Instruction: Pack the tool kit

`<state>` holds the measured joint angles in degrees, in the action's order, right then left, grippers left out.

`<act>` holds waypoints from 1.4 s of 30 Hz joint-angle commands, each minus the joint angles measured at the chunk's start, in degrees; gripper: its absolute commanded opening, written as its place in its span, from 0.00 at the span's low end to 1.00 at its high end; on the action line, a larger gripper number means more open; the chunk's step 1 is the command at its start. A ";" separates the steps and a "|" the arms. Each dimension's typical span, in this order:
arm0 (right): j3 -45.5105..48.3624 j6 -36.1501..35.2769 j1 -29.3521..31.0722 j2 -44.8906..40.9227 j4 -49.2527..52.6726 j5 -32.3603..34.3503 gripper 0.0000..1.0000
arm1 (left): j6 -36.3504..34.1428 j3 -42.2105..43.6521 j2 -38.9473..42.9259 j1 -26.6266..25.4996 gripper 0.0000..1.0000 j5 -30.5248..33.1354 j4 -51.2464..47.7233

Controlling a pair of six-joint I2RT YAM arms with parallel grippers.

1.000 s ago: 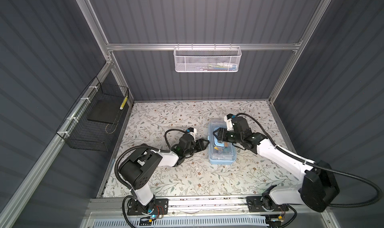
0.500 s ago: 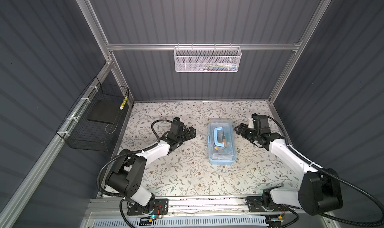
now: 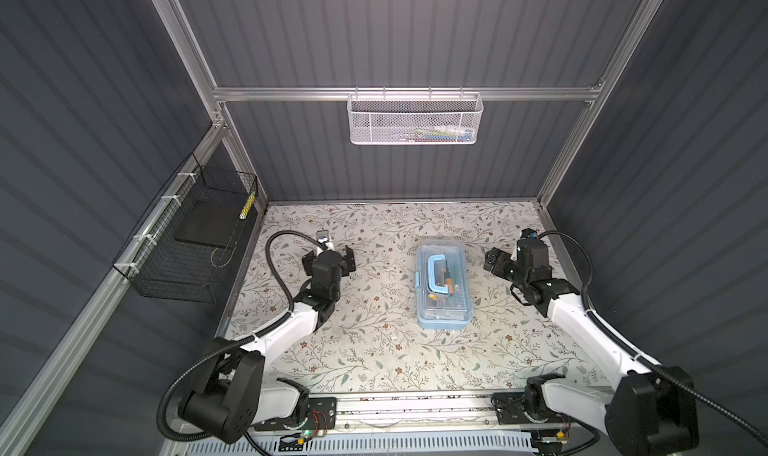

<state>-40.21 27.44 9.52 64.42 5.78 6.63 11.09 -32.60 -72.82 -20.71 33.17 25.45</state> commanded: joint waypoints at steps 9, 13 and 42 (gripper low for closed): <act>13.17 -5.98 1.89 -2.60 -22.28 6.86 0.97 | -2.53 5.85 -14.29 11.61 0.99 7.53 13.41; 13.79 -11.25 1.99 -3.82 -24.28 8.89 0.99 | -3.16 4.71 -20.47 16.43 1.00 -3.36 19.13; 24.85 -26.48 -7.67 21.03 -71.53 9.29 0.99 | -8.30 7.22 -25.27 16.14 1.00 -12.47 29.39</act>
<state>-13.78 2.48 2.85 83.31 -57.34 19.99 4.01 -24.47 -97.76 -4.25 20.88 53.25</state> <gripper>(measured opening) 0.989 0.996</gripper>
